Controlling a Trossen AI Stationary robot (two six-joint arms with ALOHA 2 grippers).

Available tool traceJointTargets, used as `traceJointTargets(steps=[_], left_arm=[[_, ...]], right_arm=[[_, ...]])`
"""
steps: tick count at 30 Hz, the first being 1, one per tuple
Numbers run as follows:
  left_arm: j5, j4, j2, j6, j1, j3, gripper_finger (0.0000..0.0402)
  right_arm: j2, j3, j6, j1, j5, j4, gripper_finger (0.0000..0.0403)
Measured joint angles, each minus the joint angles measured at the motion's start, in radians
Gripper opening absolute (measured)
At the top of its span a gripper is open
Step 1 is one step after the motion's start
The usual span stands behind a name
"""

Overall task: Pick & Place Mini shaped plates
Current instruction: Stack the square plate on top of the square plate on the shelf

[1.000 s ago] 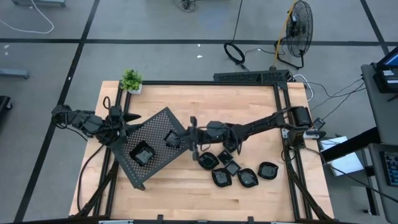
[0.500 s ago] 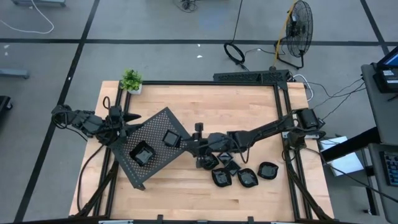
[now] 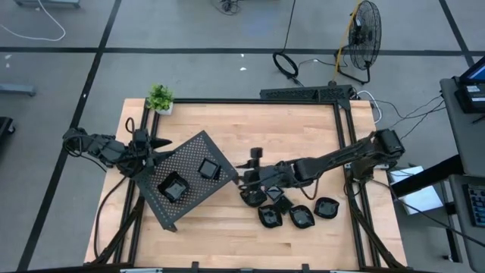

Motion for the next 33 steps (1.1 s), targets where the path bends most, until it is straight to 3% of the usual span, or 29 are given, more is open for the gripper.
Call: traceJointTargets(steps=[7, 11, 14, 19, 24, 28, 33], left_arm=[[0.000, 0.000, 0.000, 0.000, 0.000, 0.000, 0.0255], [0.000, 0.000, 0.000, 0.000, 0.000, 0.000, 0.0255], [0.001, 0.000, 0.000, 0.000, 0.000, 0.000, 0.0255], [0.001, 0.000, 0.000, 0.000, 0.000, 0.000, 0.0255], [-0.003, 0.000, 0.000, 0.000, 0.000, 0.000, 0.0255], [-0.001, 0.000, 0.000, 0.000, 0.000, 0.000, 0.0255], [0.000, 0.000, 0.000, 0.000, 0.000, 0.000, 0.0255]], right_arm=[[-0.160, -0.096, 0.318, 0.019, 0.121, -0.440, 0.0141], [-0.290, -0.236, 0.559, 0.035, 0.117, -0.554, 0.0141], [-0.384, -0.365, 0.674, 0.042, 0.045, -0.520, 0.0141], [-0.468, -0.531, 0.706, 0.038, -0.131, -0.381, 0.0142], [-0.445, -0.526, 0.864, 0.059, -0.341, -0.373, 0.0142], [-0.392, -0.494, 1.002, 0.078, -0.389, -0.382, 0.0142], [-0.299, -0.491, 1.045, 0.078, -0.479, -0.392, 0.0142]])
